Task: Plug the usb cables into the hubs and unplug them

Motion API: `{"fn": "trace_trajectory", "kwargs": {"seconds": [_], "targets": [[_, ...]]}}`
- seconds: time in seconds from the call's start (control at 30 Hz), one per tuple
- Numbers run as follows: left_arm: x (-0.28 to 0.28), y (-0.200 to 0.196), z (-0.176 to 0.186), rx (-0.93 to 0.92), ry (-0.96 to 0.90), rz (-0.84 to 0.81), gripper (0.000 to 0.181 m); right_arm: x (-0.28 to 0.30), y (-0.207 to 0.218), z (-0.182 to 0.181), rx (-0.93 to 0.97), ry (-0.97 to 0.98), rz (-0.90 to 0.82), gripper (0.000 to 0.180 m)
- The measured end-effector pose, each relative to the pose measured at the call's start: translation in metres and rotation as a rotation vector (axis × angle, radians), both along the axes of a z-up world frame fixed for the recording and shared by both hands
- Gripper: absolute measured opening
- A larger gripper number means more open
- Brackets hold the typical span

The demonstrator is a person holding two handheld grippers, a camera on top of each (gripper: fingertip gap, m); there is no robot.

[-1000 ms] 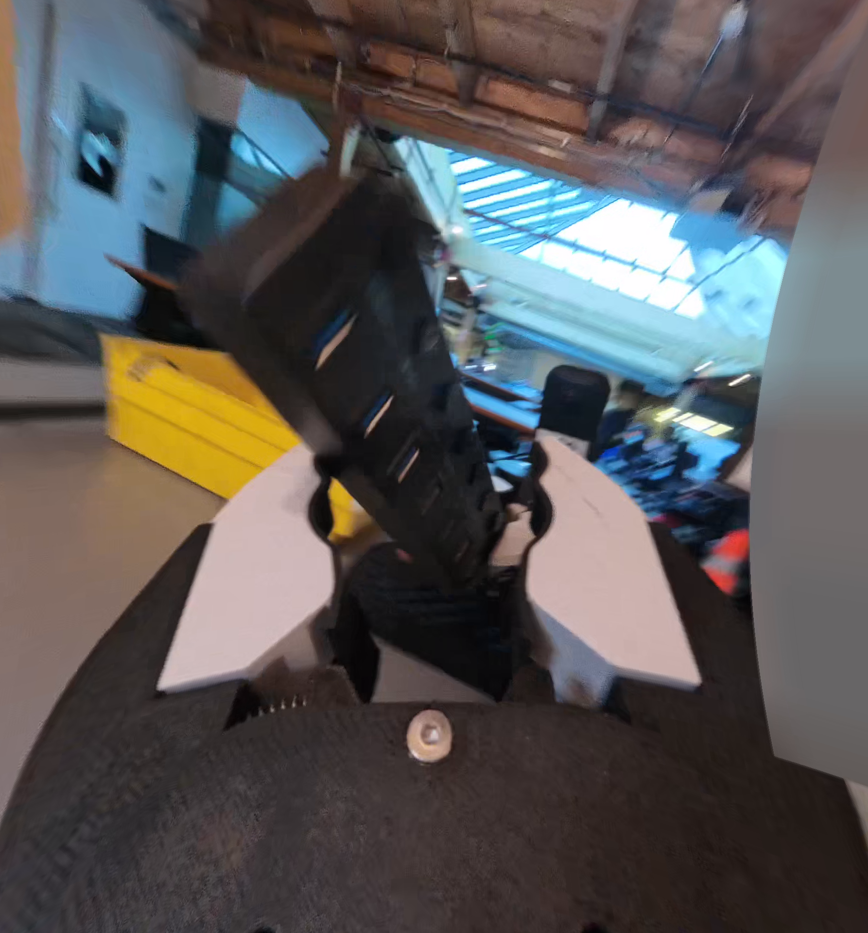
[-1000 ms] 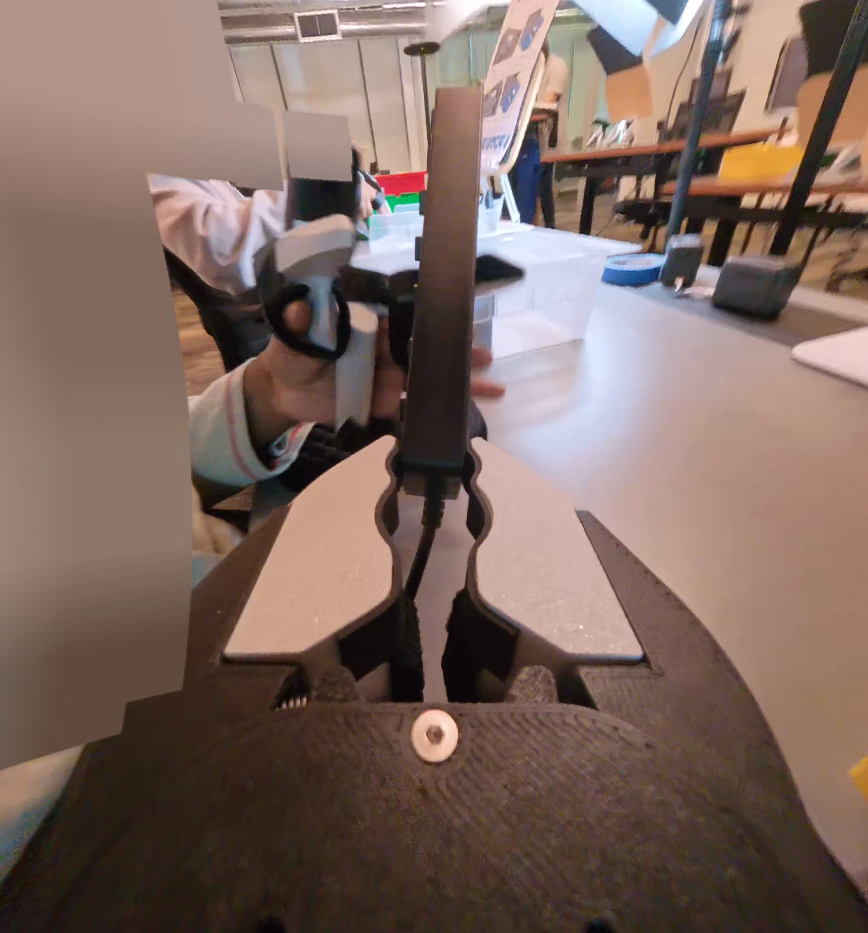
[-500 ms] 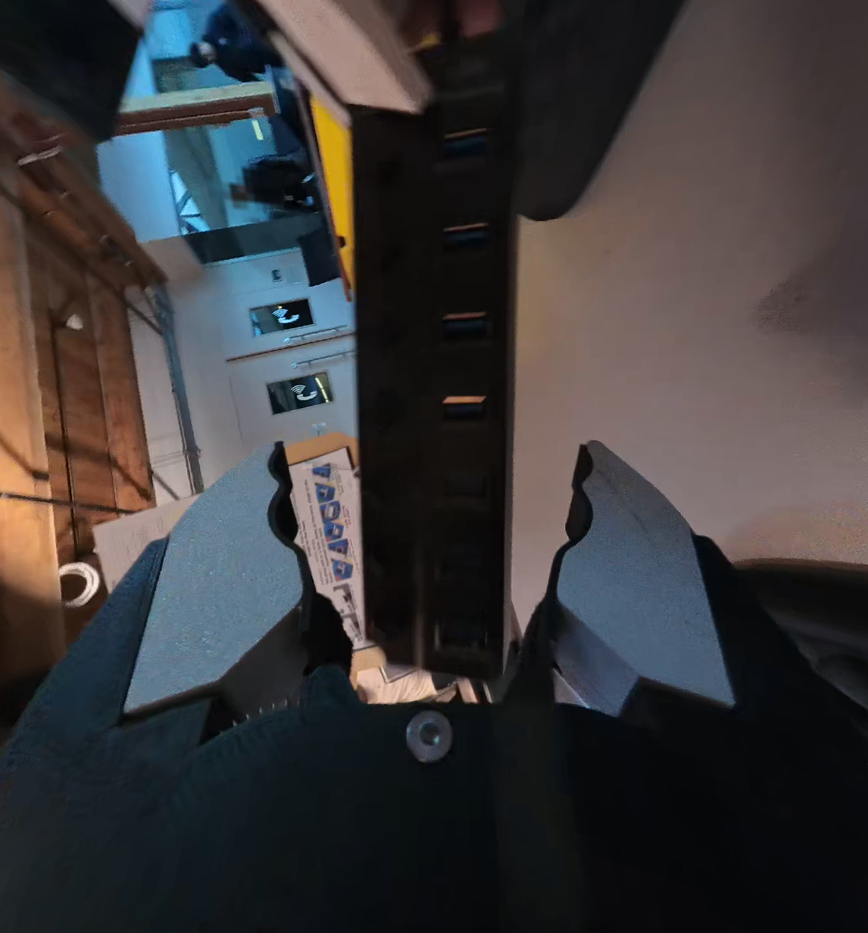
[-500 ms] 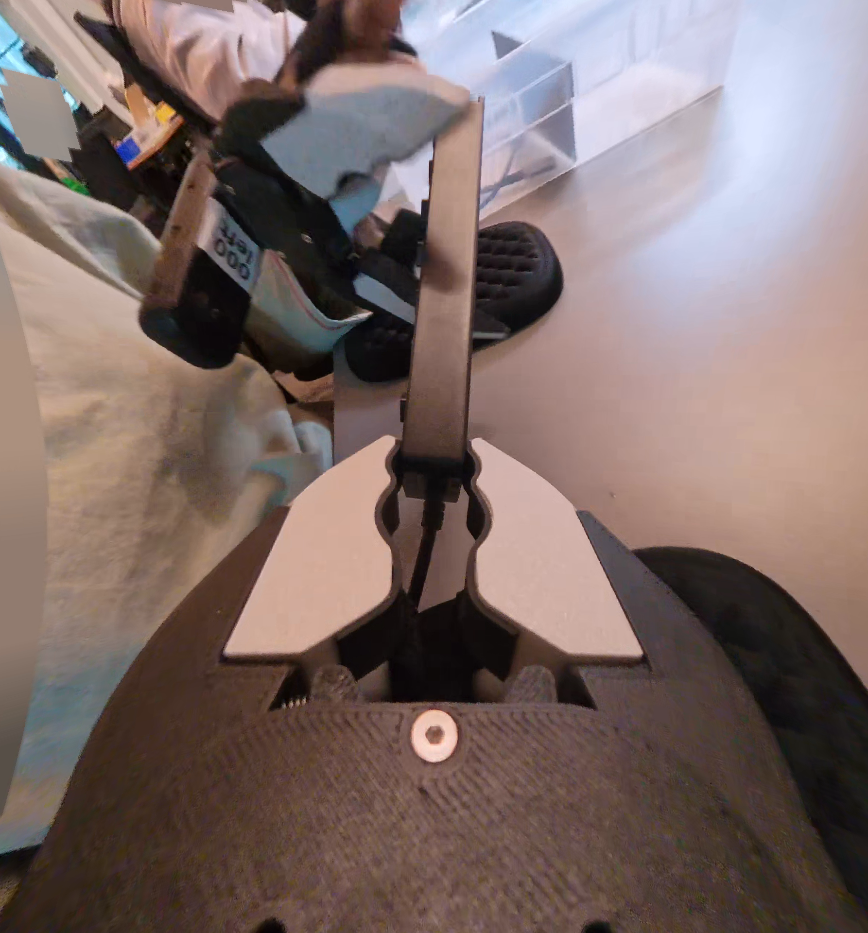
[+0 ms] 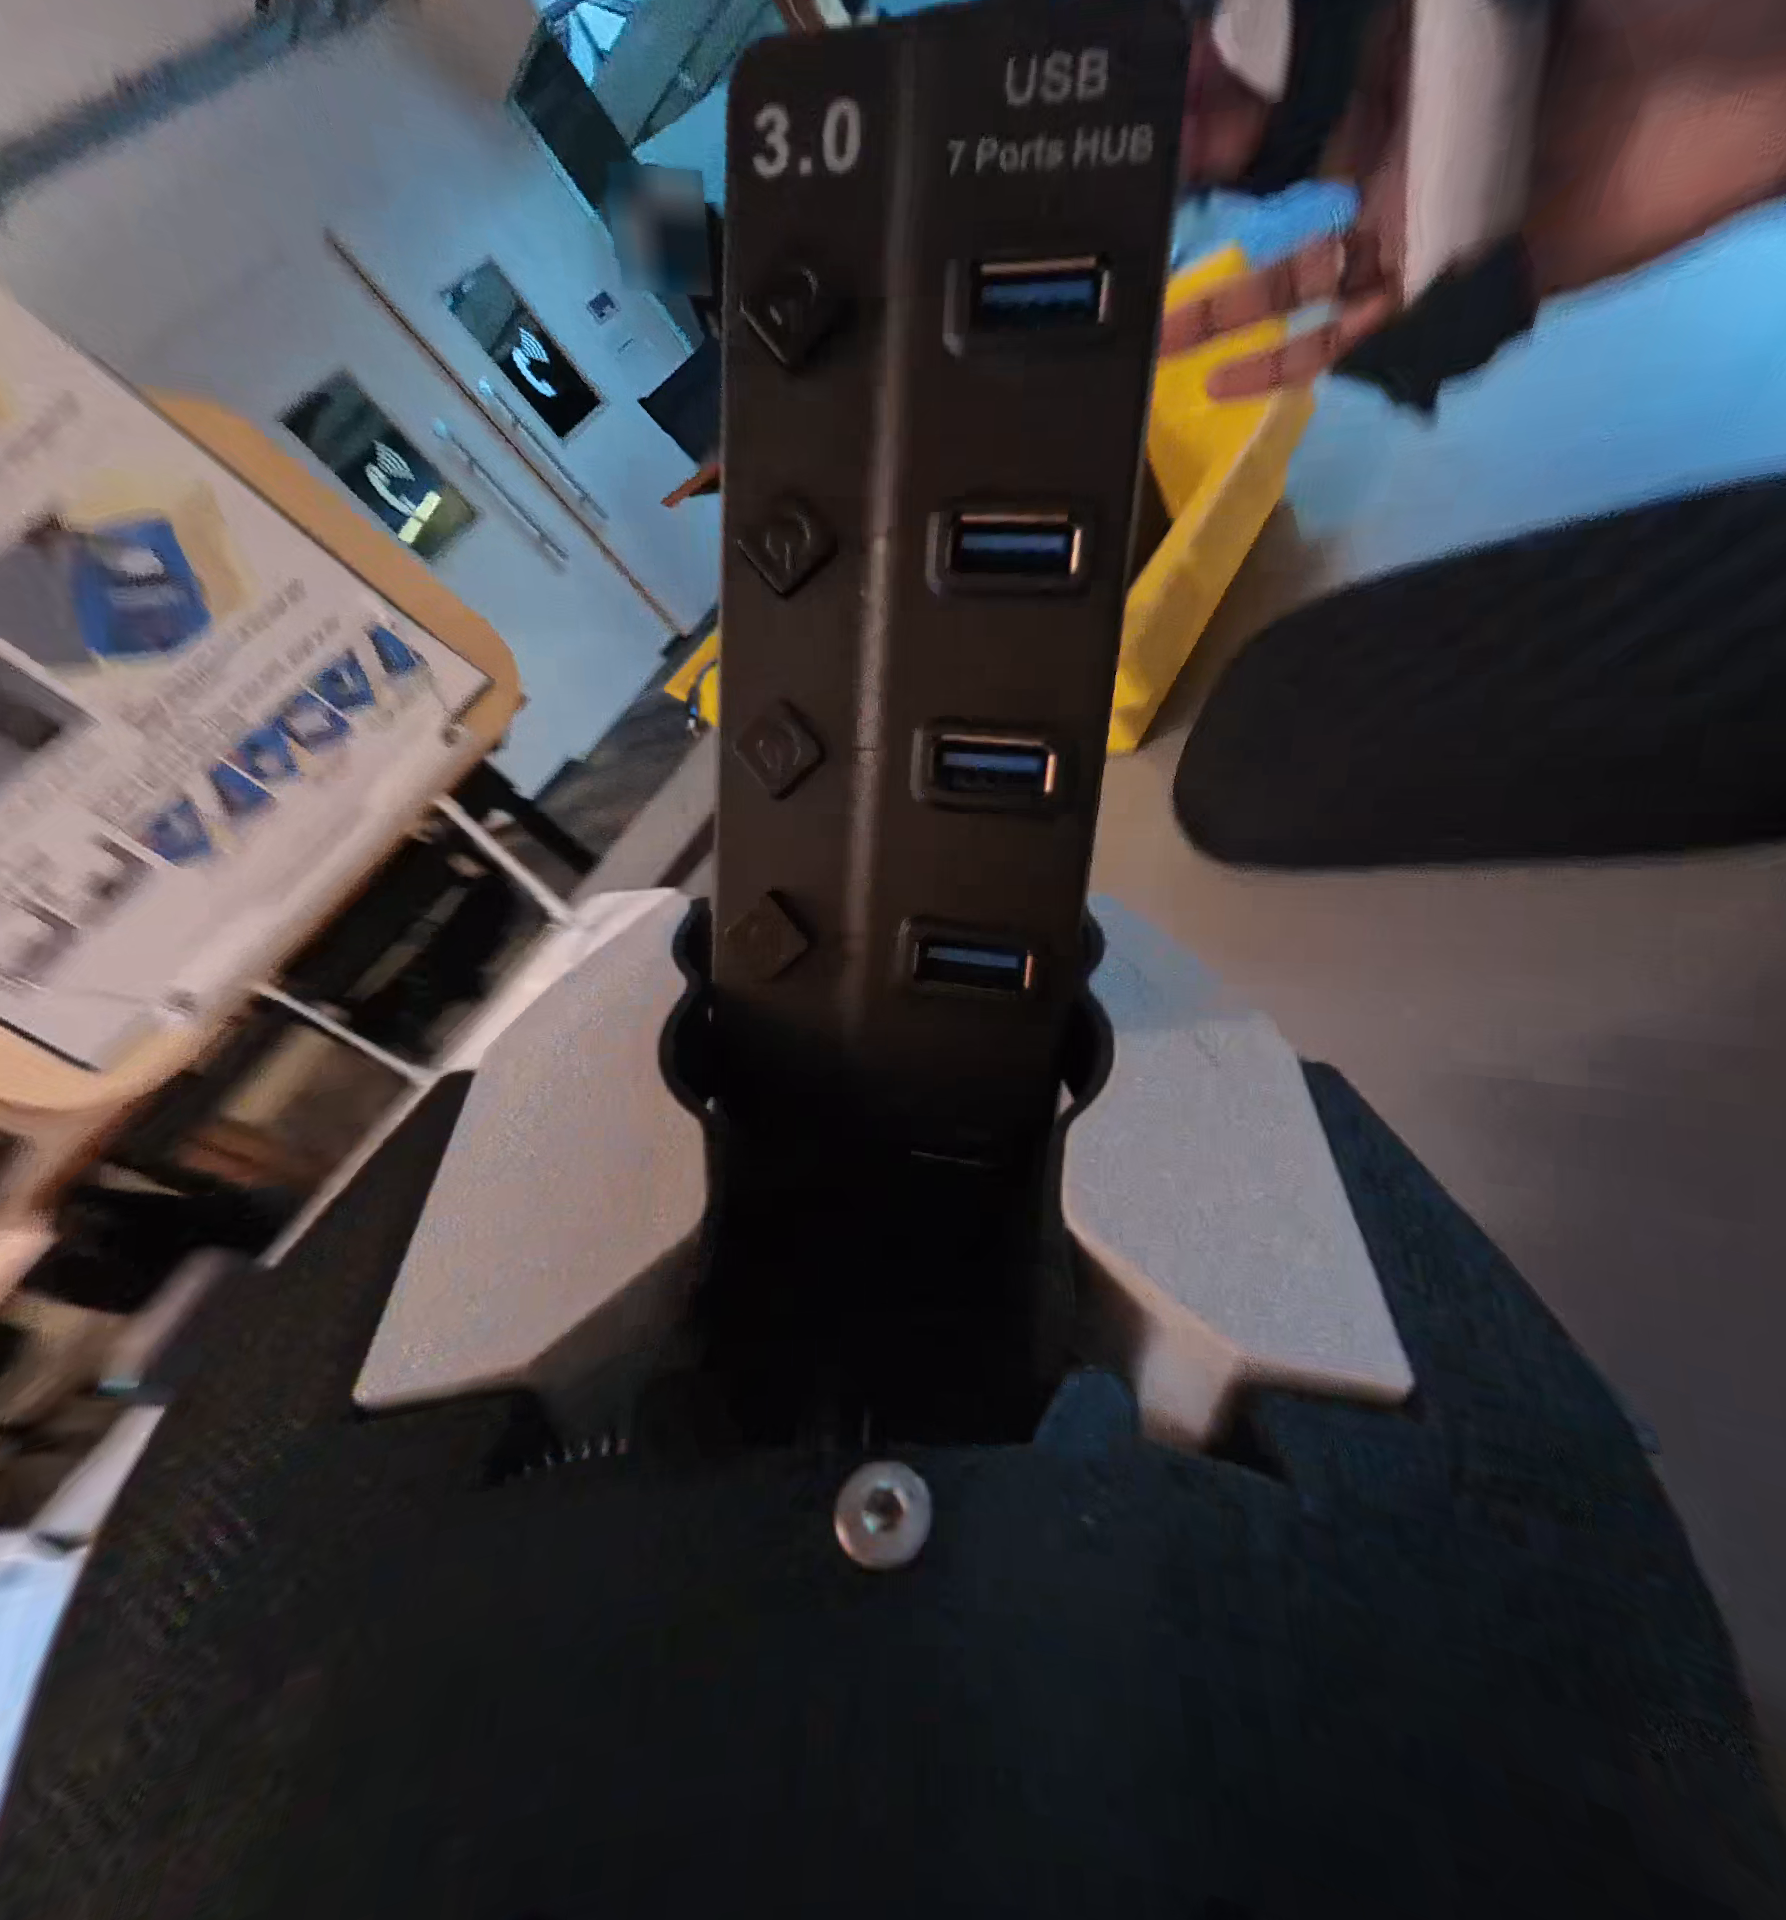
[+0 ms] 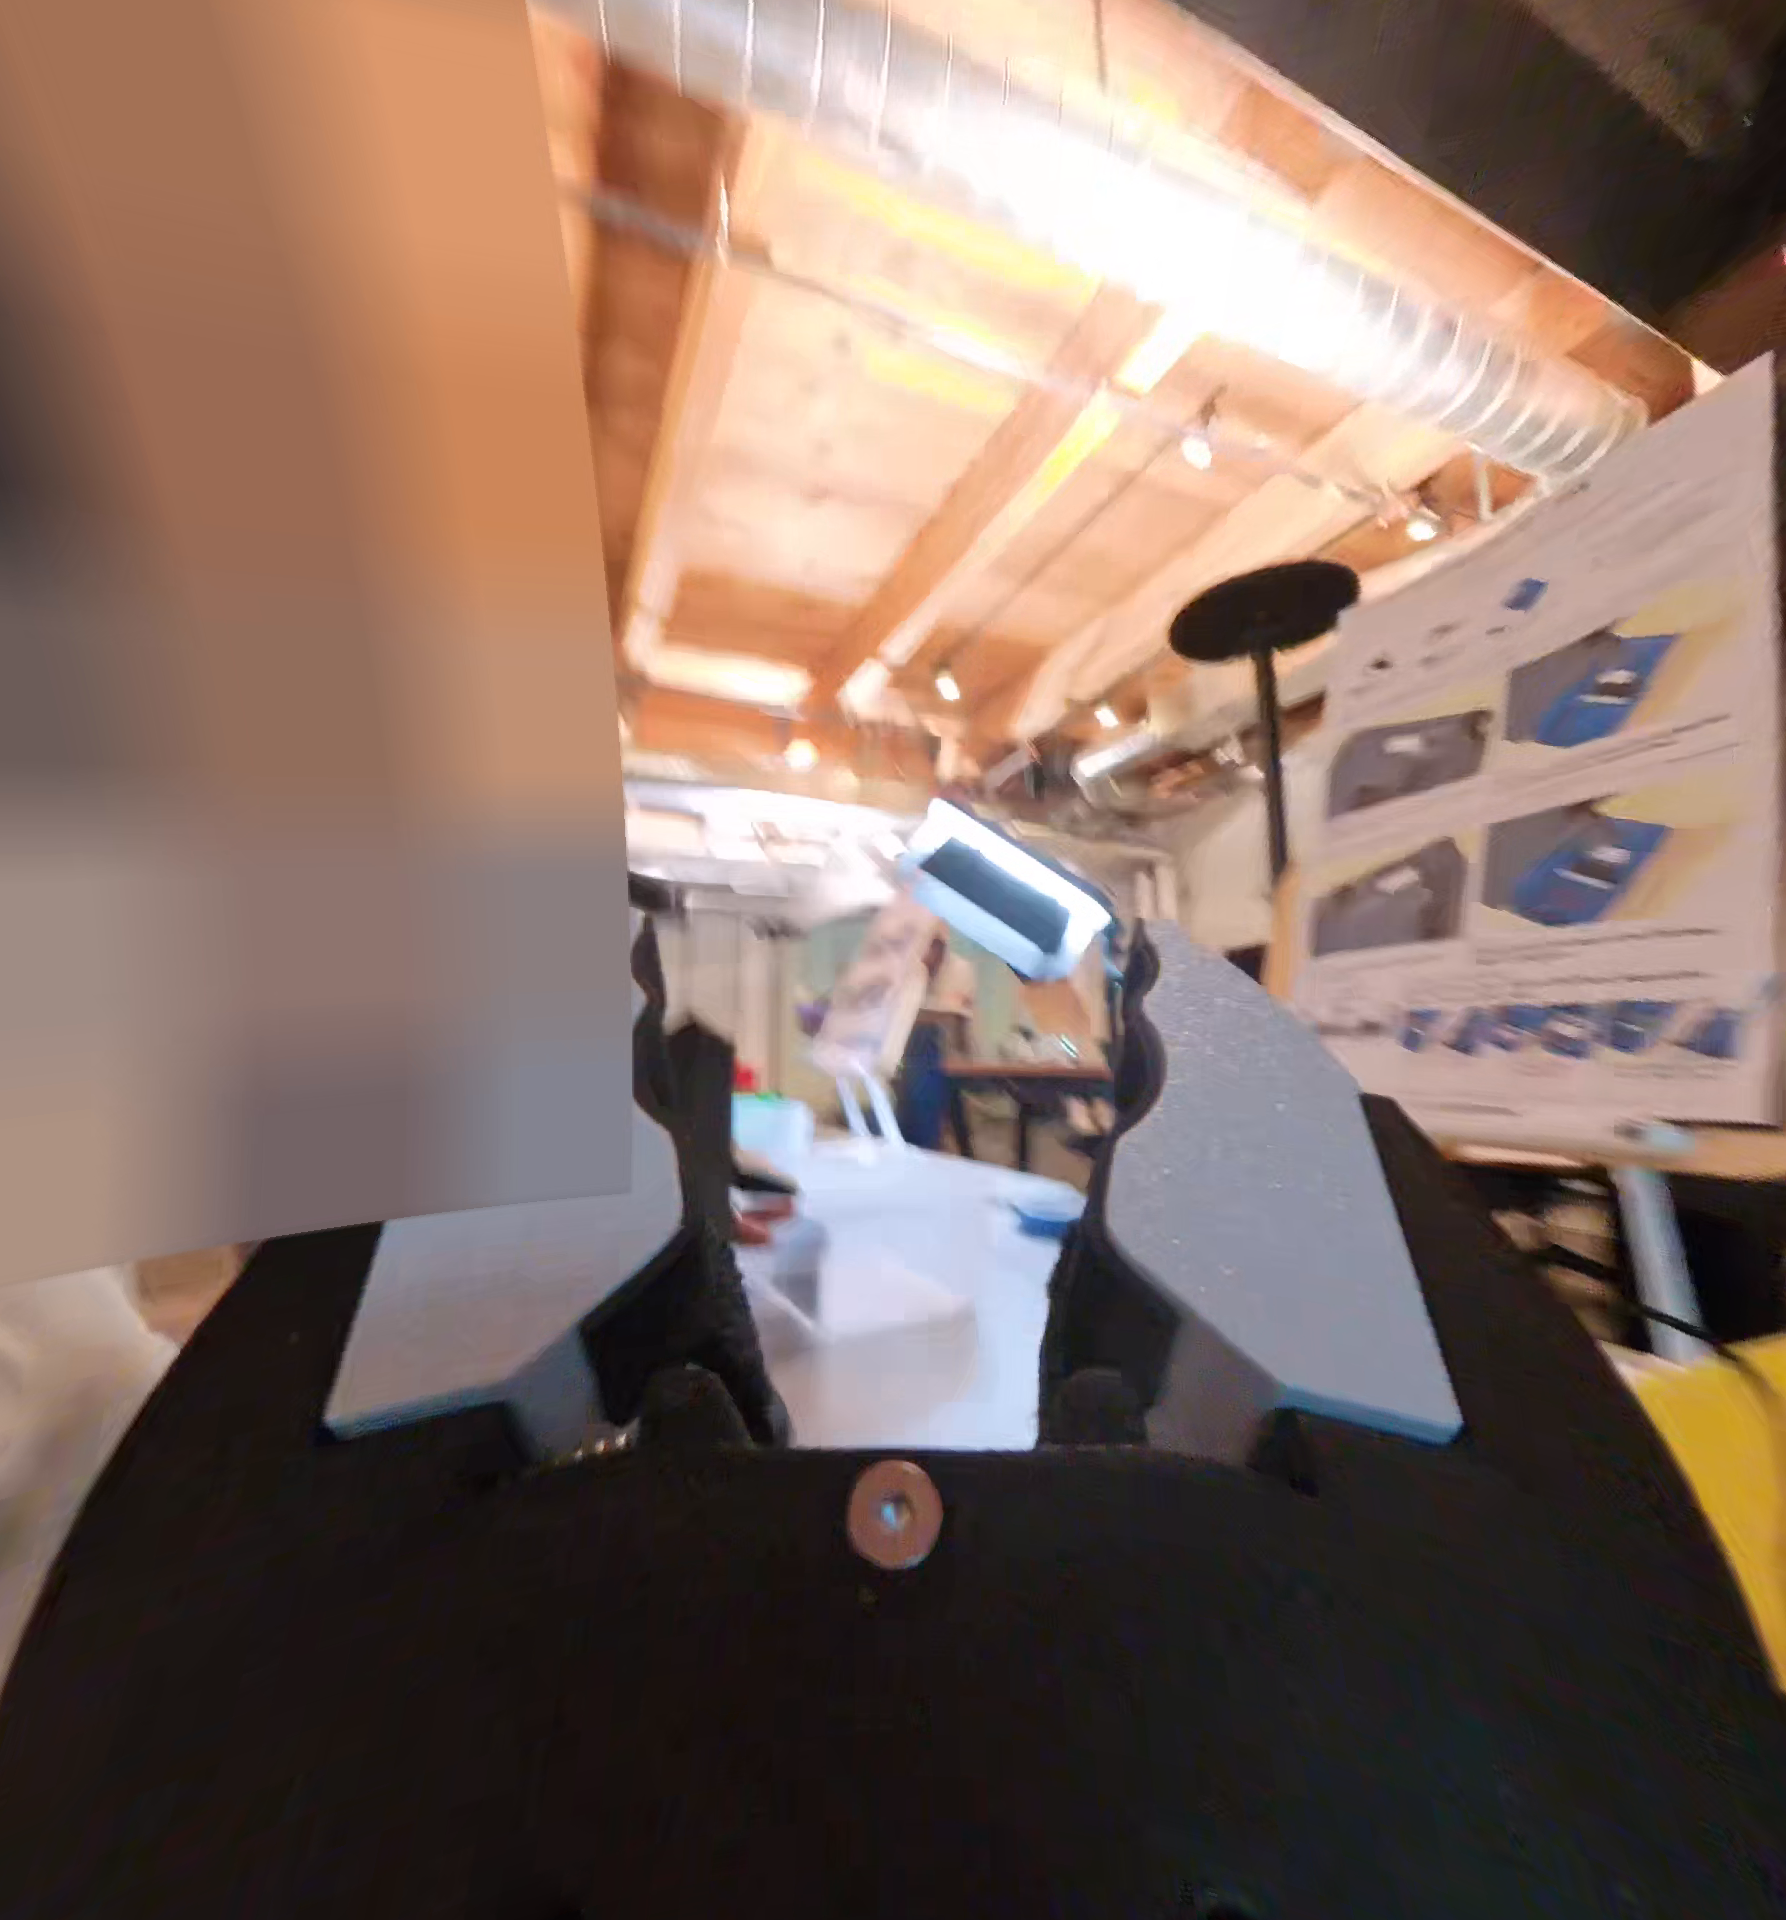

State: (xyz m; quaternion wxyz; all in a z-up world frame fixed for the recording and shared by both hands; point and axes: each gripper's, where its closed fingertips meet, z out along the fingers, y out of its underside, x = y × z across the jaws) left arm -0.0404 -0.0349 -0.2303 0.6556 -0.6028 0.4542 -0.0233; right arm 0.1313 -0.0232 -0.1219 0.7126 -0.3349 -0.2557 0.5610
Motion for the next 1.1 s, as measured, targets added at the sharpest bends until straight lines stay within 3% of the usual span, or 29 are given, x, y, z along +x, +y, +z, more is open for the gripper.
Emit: {"fn": "trace_trajectory", "kwargs": {"seconds": [0.03,0.1,0.23,0.43,0.57,0.9,1.0,1.1], "targets": [[0.000,-0.001,0.001,-0.053,-0.080,-0.023,0.065,-0.002,0.001,-0.012,0.025,-0.087,-0.051,0.090],[0.008,-0.006,0.002,-0.123,-0.174,-0.107,0.065,-0.013,-0.004,-0.032,0.071,-0.241,-0.072,0.098],[0.030,-0.018,-0.003,-0.200,-0.219,-0.215,0.065,-0.055,-0.031,-0.043,0.127,-0.366,0.077,0.101],[0.048,-0.021,-0.033,-0.327,-0.138,-0.240,0.065,-0.104,-0.056,-0.056,0.122,-0.515,0.226,0.078],[0.051,-0.023,-0.045,-0.323,-0.057,-0.234,0.066,-0.109,-0.052,-0.065,0.118,-0.570,0.216,0.057],[0.061,-0.027,-0.063,-0.287,0.101,-0.227,0.067,-0.098,-0.056,-0.100,0.167,-0.849,0.202,0.056],[0.050,-0.030,-0.035,-0.220,0.011,-0.250,0.099,-0.078,-0.044,-0.117,0.089,-0.939,0.184,0.055],[0.014,-0.029,0.020,-0.104,-0.186,-0.222,0.100,-0.053,-0.036,-0.133,-0.038,-0.984,0.217,0.054]]}}
